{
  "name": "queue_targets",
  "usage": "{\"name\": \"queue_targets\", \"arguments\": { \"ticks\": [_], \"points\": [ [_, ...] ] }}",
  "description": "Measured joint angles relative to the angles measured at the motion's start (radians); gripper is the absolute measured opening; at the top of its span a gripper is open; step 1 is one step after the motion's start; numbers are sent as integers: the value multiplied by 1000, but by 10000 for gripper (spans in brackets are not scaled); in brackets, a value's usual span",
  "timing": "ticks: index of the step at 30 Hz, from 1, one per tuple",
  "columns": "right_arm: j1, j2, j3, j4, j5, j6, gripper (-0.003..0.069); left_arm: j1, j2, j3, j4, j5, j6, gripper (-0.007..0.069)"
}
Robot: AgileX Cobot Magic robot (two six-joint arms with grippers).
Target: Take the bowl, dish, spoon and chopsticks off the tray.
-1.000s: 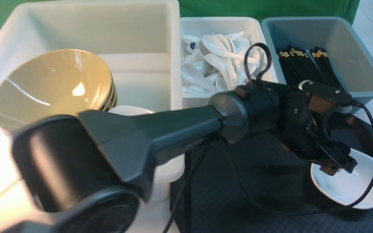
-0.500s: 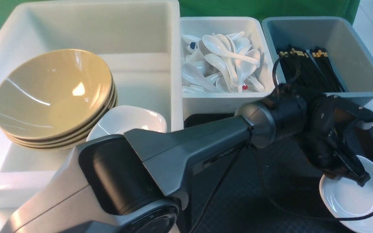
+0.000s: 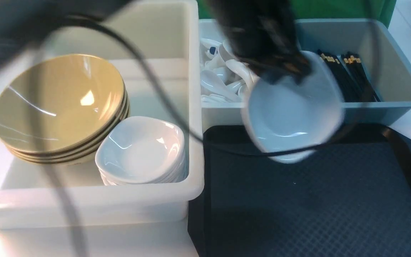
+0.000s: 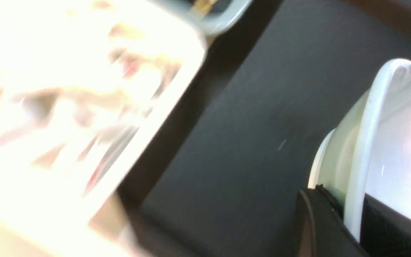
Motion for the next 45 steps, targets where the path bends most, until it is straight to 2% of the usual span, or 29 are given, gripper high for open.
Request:
{"name": "queue_targets", "arguments": {
  "ticks": [3,5,6,8,13,18,21,24,27,31,34,37,40,41,42,43,45],
  "points": [
    [67,94,-47,84,-78,-57,43,120,-173,288,-14,-120,-41,1],
    [116,141,-72,89,-121,-65,43,224,-299,500,-49,-244,-91,1],
    [120,145,-74,89,-125,-67,43,224,-308,516,-53,-244,-91,1],
    [179,210,-102,93,-167,-87,43,345,-410,688,-107,-376,-123,1],
    [238,302,-107,98,-192,-102,43,502,-451,812,-170,-449,-97,1],
    [264,352,-107,98,-192,-105,43,545,-393,822,-203,-424,24,14],
    [265,359,-107,98,-192,-105,43,545,-350,824,-222,-404,138,67],
    [265,358,-107,98,-192,-105,43,545,-327,828,-241,-381,243,202],
    [265,358,-107,98,-187,-105,43,545,-335,814,-240,-366,294,344],
    [265,358,-107,98,-171,-105,44,545,-373,752,-201,-315,287,503],
    [265,358,-107,95,-155,-105,45,545,-429,682,-145,-241,207,551],
    [265,358,-107,73,-148,-105,45,545,-504,649,-96,-177,122,549],
    [265,346,-107,19,-147,-77,45,545,-614,690,-35,-138,42,485],
    [265,344,-107,15,-147,-75,45,545,-622,696,-30,-138,36,485],
    [265,312,-101,-23,-152,-48,45,545,-703,769,14,-141,-4,405],
    [265,307,-100,-26,-154,-46,45,545,-713,778,19,-141,-8,405],
    [265,234,-62,-56,-196,-30,45,545,-852,925,73,-176,-56,269]
  ]
}}
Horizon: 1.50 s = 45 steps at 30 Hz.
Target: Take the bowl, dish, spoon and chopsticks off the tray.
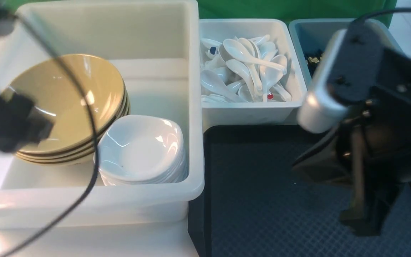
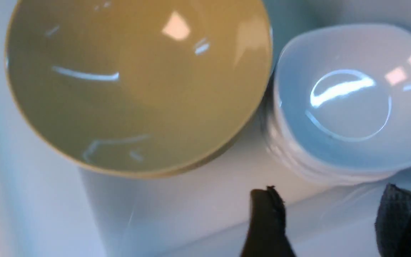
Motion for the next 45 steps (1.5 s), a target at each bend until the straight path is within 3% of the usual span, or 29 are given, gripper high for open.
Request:
{"name": "queue_targets", "arguments": {
  "ticks": [4,7,13,17,41,45],
  "points": [
    [0,-163,153,-1,-177,0,45,0,-216,226,38,-112,-56,54],
    [0,-287,297,-1,-359,0,45,0,-371,374,43,-216,-98,0],
    [0,-465,482,-1,-625,0,45,0,-578,531,46,-378,-127,-11],
    [0,-500,514,0,-697,0,45,0,-644,560,46,-453,-127,-11],
    [0,-506,527,0,-712,0,45,0,-665,560,47,-469,-130,-11],
    [0,-556,605,-14,-800,0,45,0,-665,560,47,-469,-130,-11]
  ]
}}
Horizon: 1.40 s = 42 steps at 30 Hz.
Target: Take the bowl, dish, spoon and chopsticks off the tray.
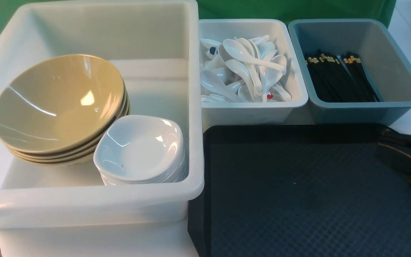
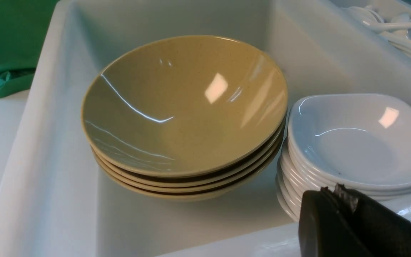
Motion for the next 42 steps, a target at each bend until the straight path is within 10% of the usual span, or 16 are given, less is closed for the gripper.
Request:
{"name": "queue_targets", "arguments": {
  "ticks": [13,27,42],
  "points": [
    [-161,-398,462,-250,-584,-88,47,0,0,0,0,0,0,-11],
    [-765,-556,560,-256,22,381,47,0,0,0,0,3,0,-13],
    [-719,-556,560,-255,155,397,48,0,0,0,0,3,0,-15]
  ]
}}
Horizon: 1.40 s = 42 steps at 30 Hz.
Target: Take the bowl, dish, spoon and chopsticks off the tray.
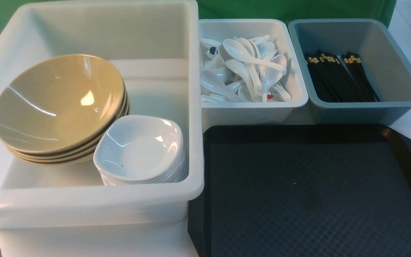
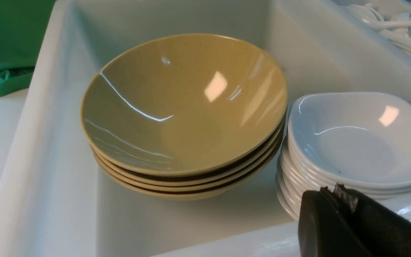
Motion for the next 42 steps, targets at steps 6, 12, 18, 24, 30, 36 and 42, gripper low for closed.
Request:
{"name": "queue_targets", "arguments": {
  "ticks": [6,12,18,24,30,36,42],
  "points": [
    [0,0,0,0,0,0,48,0,0,0,0,0,0,-15],
    [0,0,0,0,0,0,48,0,0,0,0,0,0,-15],
    [0,0,0,0,0,0,52,0,0,0,0,0,0,-15],
    [0,0,0,0,0,0,58,0,0,2,0,0,0,-15],
    [0,0,0,0,1,0,62,14,-5,118,2,-130,0,-15],
    [0,0,0,0,3,0,64,151,-131,393,4,-566,0,-15],
    [0,0,-1,0,4,0,74,228,-261,448,4,-505,0,-15]
  ]
}}
